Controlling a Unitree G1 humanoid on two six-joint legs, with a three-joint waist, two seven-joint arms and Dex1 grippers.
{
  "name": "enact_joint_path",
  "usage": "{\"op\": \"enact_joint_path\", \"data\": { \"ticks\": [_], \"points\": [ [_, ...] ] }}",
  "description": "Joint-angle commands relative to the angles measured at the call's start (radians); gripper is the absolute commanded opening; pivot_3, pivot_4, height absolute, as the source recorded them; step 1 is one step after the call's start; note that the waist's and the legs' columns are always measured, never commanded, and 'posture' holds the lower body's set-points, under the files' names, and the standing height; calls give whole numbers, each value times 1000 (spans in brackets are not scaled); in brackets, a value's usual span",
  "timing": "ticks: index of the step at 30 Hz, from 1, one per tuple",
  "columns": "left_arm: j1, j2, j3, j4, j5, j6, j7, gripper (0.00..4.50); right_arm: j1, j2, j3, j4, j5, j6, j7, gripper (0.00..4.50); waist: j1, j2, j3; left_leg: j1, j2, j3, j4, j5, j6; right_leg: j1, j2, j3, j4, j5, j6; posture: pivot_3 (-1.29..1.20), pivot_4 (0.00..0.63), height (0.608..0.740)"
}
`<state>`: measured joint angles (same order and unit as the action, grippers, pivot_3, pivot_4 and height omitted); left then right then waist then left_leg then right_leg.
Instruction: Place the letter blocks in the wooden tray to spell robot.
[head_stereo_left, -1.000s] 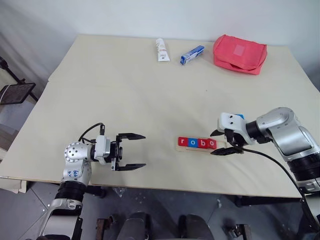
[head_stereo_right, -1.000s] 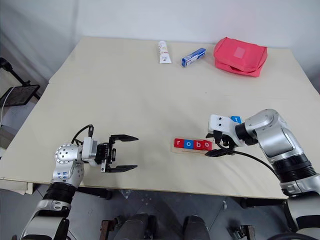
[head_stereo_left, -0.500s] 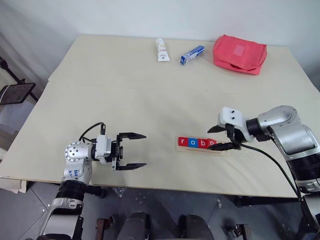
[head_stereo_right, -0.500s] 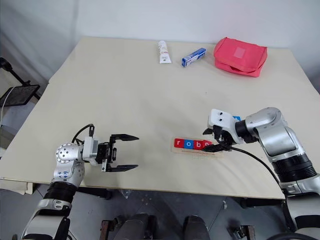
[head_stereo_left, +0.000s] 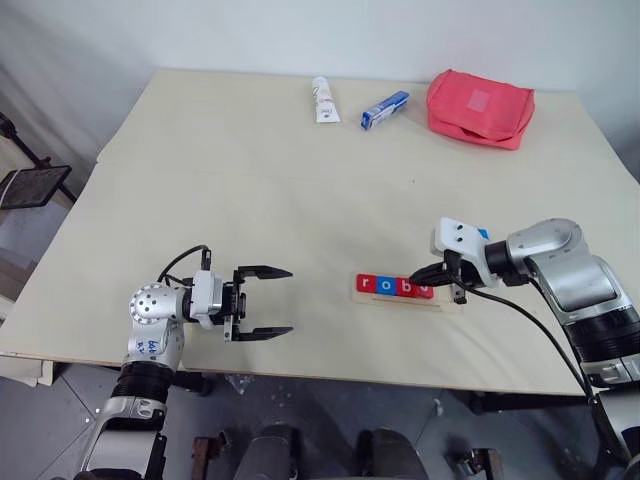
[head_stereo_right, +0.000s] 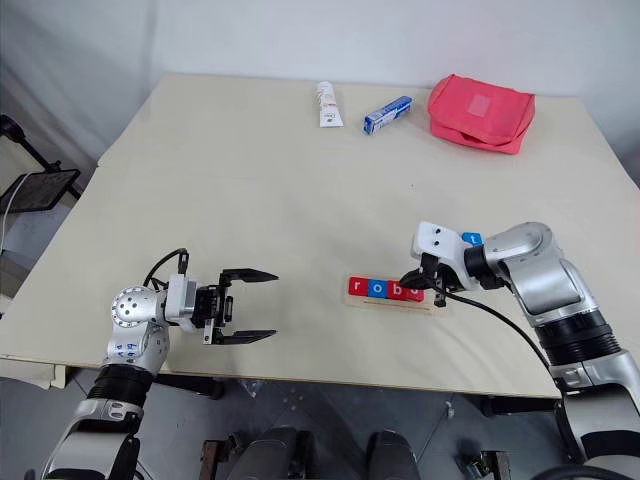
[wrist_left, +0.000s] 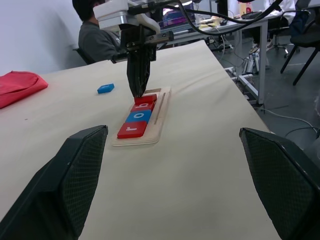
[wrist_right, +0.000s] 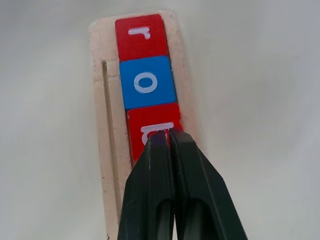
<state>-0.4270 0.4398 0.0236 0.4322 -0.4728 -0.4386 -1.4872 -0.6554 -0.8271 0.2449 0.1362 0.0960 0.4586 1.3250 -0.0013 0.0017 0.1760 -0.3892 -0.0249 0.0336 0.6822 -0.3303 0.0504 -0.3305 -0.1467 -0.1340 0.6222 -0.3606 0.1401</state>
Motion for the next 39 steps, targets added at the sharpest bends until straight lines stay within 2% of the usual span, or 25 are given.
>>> {"op": "enact_joint_path", "data": {
  "ticks": [1, 5, 11, 20, 39],
  "points": [
    [4, 7, 14, -36, -7, -5, 6, 4500, 2, -10, -9, -15, 1, -6, 0, 60, -1, 0, 0, 0, 0, 0, 0, 0, 0, 0, 0, 0, 0, 0, 0, 0, 150, 740],
    [0, 4, 12, -30, -6, -7, 5, 4500, 13, -16, -15, -29, 6, -3, -1, 60, -1, 0, 0, 0, 0, 0, 0, 0, 0, 0, 0, 0, 0, 0, 0, 0, 150, 740],
    [-19, -2, 11, -12, -4, -10, 2, 4500, 36, -46, -90, -100, 58, 49, -20, 60, 1, 0, 0, 0, 0, 0, 0, 0, 0, 0, 0, 0, 0, 0, 0, 0, 150, 740],
    [-29, -13, 6, 1, -2, -10, -5, 4500, 117, -116, -125, -49, 40, 7, -58, 60, 1, 0, 0, 0, 0, 0, 0, 0, 0, 0, 0, 0, 0, 0, 0, 0, 150, 740],
    [-29, -9, 11, 1, 1, -10, -8, 4500, 150, -74, -105, -22, 43, -9, -104, 60, 0, 0, 0, 0, 0, 0, 0, 0, 0, 0, 0, 0, -1, 0, 0, 0, 150, 740]
  ]
}}
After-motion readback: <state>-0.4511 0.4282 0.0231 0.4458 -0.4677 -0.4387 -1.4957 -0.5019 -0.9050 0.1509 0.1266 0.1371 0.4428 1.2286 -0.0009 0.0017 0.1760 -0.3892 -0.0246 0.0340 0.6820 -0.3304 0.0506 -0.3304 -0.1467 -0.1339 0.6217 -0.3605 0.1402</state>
